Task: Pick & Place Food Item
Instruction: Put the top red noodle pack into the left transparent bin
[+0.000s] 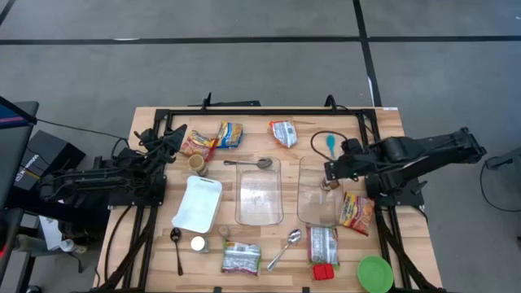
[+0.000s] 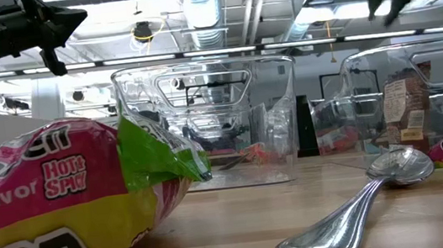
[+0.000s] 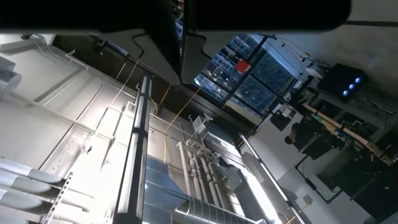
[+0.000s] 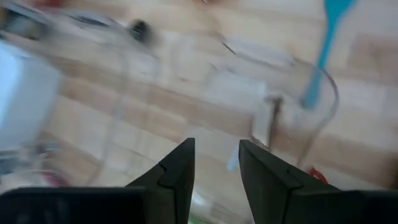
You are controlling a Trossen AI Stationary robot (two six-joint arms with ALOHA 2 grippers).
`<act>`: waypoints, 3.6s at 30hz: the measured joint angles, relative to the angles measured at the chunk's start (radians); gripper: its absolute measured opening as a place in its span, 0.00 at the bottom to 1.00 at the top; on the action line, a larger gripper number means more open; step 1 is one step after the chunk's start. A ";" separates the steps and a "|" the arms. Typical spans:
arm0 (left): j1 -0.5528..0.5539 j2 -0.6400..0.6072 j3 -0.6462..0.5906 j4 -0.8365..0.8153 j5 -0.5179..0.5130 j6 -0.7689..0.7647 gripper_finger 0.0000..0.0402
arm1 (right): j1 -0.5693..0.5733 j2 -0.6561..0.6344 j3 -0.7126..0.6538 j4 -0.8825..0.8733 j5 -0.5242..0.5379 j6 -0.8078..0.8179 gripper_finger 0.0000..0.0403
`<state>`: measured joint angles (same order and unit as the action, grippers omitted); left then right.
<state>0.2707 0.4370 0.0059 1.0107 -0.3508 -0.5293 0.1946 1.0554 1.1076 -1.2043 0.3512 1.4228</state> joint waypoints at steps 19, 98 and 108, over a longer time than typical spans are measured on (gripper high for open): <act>0.000 0.000 0.000 0.000 0.000 0.000 0.02 | 0.068 -0.009 0.126 0.218 0.109 -0.429 0.29; 0.409 0.752 0.981 -1.900 0.193 -0.132 0.00 | 0.066 -0.009 0.126 0.165 0.048 -0.570 0.29; 0.613 0.812 0.981 -1.908 0.271 0.050 0.04 | 0.066 -0.009 0.126 0.165 0.047 -0.567 0.29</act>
<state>0.8841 1.2490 0.9867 -0.8976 -0.0797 -0.4796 0.2604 1.0466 1.2335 -1.0393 0.3985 0.8562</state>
